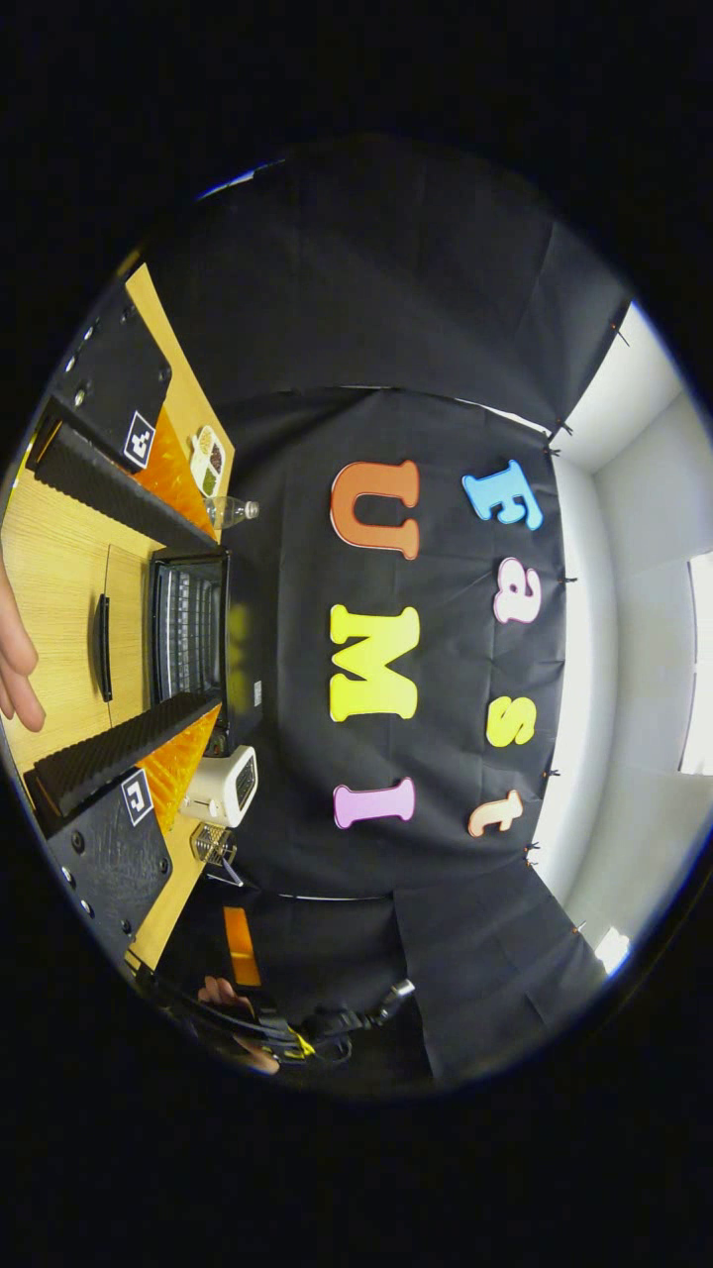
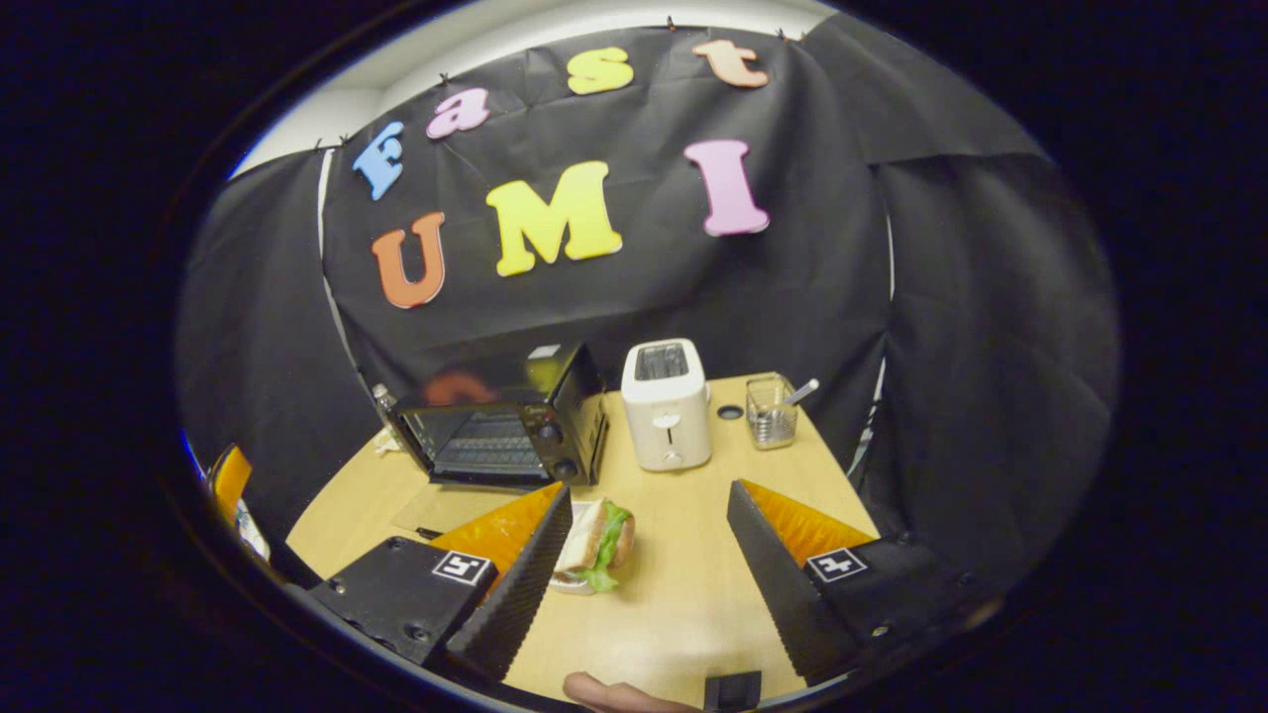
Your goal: Open the electric oven with the left hand, put the food in, and close the electric oven.
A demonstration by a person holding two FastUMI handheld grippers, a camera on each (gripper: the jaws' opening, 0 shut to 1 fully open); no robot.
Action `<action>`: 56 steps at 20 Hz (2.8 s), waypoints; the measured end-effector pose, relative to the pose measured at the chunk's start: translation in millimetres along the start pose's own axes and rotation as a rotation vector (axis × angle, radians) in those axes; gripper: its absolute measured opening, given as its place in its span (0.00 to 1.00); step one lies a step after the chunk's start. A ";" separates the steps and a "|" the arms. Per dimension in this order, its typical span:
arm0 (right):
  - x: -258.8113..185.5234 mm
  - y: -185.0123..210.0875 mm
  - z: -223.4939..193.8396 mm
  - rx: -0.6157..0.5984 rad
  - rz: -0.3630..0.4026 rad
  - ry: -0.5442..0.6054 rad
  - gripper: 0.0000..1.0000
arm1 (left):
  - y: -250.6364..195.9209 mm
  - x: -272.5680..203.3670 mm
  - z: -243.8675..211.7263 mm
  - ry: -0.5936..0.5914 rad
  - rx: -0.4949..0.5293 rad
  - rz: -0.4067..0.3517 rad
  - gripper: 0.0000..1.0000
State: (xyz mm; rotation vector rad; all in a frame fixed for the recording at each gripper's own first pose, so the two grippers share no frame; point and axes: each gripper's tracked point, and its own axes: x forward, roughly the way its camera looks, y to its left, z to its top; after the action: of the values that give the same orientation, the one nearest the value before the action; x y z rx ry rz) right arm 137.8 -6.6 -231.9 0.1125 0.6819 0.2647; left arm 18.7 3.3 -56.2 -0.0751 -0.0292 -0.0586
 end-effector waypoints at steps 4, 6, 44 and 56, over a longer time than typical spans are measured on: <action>44.9 10.1 -37.7 0.073 0.156 0.275 1.00 | 10.3 -12.8 5.2 -0.009 0.058 0.035 0.94; 62.6 14.2 -53.6 0.142 0.222 0.394 0.99 | 10.1 -14.7 4.5 -0.003 0.057 0.041 0.94; 63.5 175.0 -70.5 0.816 0.334 0.349 0.37 | 80.1 -63.2 -17.2 0.051 -0.037 0.080 0.94; 212.4 282.5 -56.1 0.982 0.235 -0.168 0.37 | 118.7 -66.3 -45.1 0.103 -0.005 0.124 0.94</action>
State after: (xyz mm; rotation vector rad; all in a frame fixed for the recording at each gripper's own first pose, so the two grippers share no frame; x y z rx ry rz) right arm 202.5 324.6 -350.9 1.1459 0.5792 0.1214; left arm -39.1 121.8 -112.0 -0.0784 0.0782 0.0614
